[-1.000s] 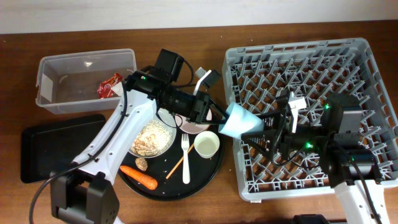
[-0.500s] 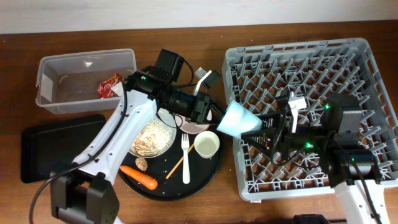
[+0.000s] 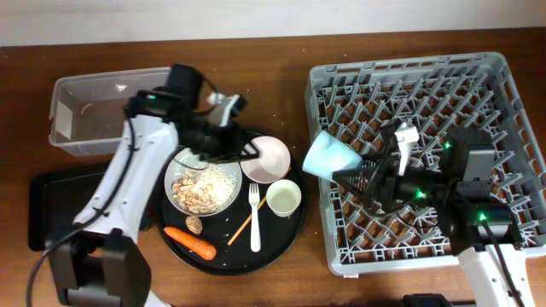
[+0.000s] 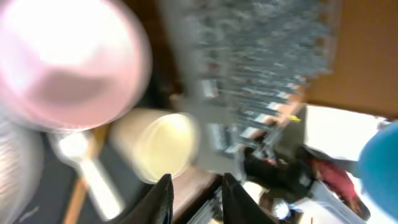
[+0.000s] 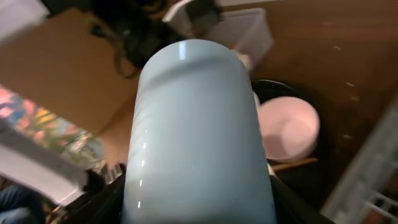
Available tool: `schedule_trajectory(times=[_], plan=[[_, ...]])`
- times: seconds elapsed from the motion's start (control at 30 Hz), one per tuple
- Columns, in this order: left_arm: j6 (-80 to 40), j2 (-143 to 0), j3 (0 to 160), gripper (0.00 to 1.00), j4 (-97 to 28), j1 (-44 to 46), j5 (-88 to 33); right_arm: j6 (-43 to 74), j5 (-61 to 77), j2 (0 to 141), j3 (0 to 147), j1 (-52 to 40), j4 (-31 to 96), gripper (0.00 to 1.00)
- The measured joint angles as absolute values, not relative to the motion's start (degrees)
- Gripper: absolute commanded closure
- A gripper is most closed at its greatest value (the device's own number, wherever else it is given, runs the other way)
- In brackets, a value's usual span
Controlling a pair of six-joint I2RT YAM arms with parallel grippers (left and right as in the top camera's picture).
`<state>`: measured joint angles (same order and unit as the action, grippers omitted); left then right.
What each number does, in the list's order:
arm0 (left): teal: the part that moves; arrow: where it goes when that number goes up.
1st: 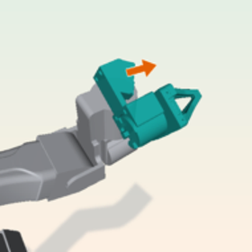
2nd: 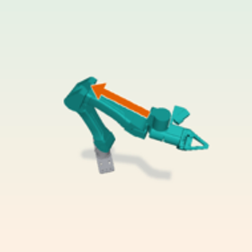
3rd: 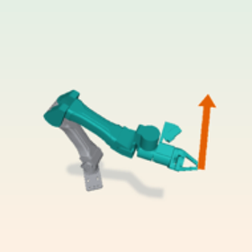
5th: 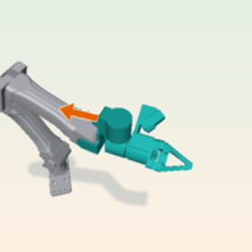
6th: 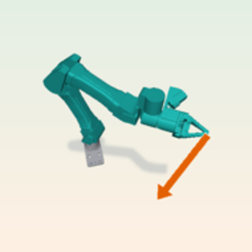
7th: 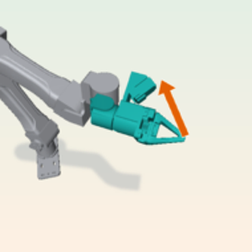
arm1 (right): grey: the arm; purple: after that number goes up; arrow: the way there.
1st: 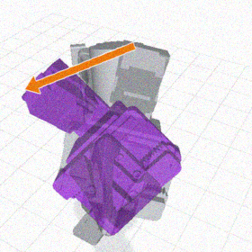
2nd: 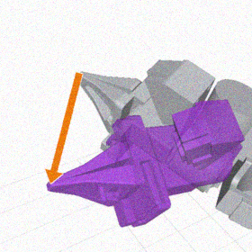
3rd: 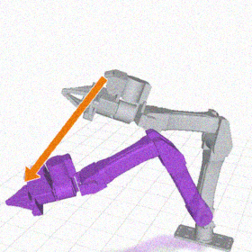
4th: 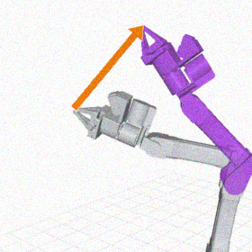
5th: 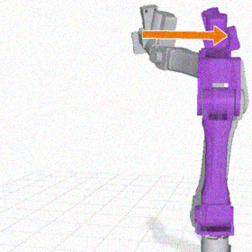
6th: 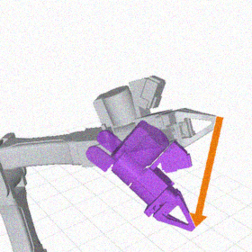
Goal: Sort waste into correct bins and load items into the dishwasher rack
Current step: 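Place the blue cup upside down in the rack's right side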
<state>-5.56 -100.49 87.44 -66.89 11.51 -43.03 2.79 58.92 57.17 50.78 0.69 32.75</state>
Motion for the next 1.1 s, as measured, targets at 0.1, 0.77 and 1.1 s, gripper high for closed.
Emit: schedule_trajectory(times=[0.1,0.77,1.1], plan=[[-5.5,-100.5,87.4,0.74,-70.8,8.3,-32.7,5.4,51.4,57.2,51.3,0.7,36.8,0.76],[-5.4,-100.5,87.4,0.74,-74.1,5.8,-13.7,10.2,-13.7,68.8,78.8,8.2,73.3,0.84],[-5.4,-100.5,87.4,0.74,-74.1,5.8,-13.3,9.2,-6.0,79.9,78.9,32.6,71.7,0.89]])
